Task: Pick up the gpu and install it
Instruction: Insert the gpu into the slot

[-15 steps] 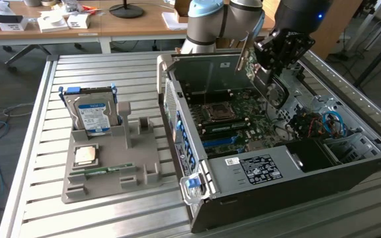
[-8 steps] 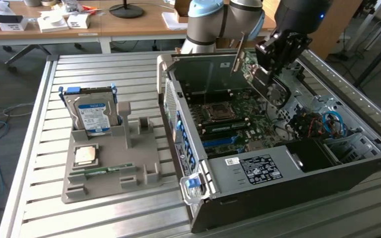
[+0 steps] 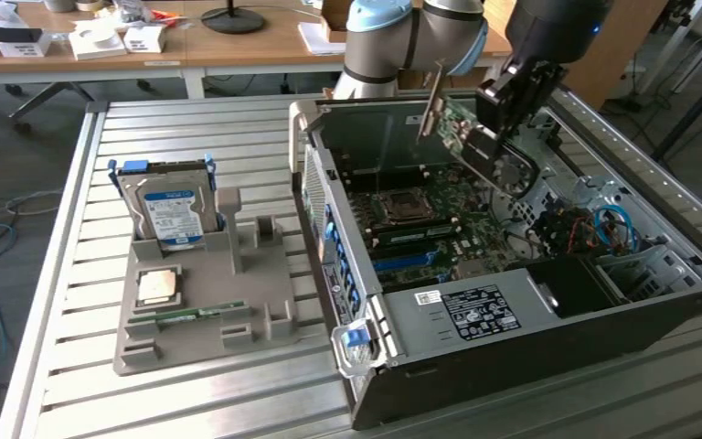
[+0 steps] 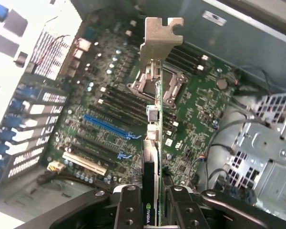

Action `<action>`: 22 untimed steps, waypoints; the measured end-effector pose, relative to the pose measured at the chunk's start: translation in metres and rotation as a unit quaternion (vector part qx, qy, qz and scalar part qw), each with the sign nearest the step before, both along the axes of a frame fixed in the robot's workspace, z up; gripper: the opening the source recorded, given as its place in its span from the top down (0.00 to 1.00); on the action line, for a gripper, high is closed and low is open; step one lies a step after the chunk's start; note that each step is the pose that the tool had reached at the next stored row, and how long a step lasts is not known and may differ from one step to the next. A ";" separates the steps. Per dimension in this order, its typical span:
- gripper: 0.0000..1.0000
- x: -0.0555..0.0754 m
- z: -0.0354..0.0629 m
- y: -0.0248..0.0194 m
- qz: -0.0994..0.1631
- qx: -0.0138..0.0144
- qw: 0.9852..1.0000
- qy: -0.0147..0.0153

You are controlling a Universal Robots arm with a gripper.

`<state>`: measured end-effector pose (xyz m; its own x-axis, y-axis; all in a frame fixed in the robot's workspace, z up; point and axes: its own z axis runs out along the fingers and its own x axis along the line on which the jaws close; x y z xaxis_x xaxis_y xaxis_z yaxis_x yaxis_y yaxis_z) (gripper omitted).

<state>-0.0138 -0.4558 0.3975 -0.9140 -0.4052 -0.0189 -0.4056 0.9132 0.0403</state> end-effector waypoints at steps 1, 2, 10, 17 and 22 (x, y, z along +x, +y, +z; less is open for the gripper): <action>0.74 0.000 0.0000 0.0000 0.009 0.000 1.000 0.000; 0.74 0.000 -0.0001 0.0000 0.018 -0.001 1.000 0.000; 0.74 0.000 -0.0007 0.0000 0.091 -0.002 0.996 0.000; 0.74 0.000 -0.0012 0.0000 0.154 -0.002 0.988 0.000; 0.74 0.000 -0.0016 0.0000 0.198 -0.002 0.980 0.000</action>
<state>-0.0138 -0.4558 0.3959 -0.6846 -0.7287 -0.0161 -0.7288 0.6838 0.0362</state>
